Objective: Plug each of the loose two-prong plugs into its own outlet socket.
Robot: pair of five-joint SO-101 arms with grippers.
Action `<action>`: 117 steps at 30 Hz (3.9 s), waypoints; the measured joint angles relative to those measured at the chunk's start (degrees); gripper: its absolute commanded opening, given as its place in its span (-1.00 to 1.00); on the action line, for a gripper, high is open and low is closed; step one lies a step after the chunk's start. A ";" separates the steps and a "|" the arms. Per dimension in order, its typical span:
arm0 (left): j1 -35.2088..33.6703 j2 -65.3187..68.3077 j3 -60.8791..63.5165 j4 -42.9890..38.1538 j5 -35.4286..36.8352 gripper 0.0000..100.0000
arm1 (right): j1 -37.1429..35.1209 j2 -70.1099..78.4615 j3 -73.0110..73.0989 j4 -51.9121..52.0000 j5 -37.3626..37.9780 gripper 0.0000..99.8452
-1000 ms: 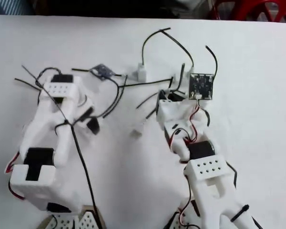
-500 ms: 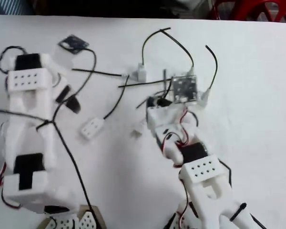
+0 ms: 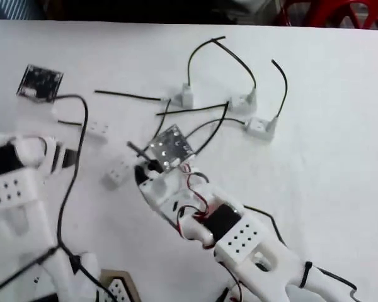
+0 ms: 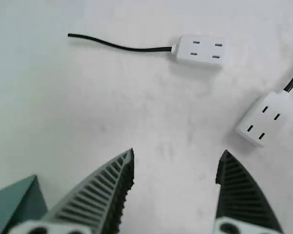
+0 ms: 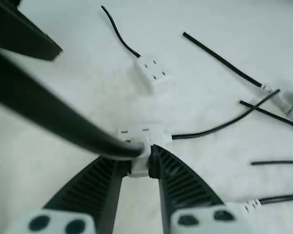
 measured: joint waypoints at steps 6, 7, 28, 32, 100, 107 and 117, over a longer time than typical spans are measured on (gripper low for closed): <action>-0.53 -13.10 20.22 -6.68 5.80 -0.45 | -3.16 15.56 -10.55 0.00 0.00 -0.97; -0.53 -14.59 23.21 -8.00 6.95 -0.45 | -3.52 18.81 -12.22 0.00 0.00 -0.97; -4.84 -24.53 42.99 -23.03 15.21 -0.45 | -3.87 45.10 -23.74 -6.33 0.00 -0.97; -4.84 -24.53 42.99 -23.03 15.21 -0.45 | -3.87 45.54 -23.74 -7.91 0.00 -0.97; -4.84 -24.53 44.13 -23.21 15.21 -0.45 | -3.96 49.05 -22.86 1.23 15.03 -0.97; -4.84 -24.53 44.13 -23.21 15.21 -0.45 | -3.96 48.53 -22.86 3.87 15.03 -0.97; -4.84 -24.53 44.48 -23.21 15.21 -0.45 | -3.96 48.18 -22.86 2.55 15.03 -0.97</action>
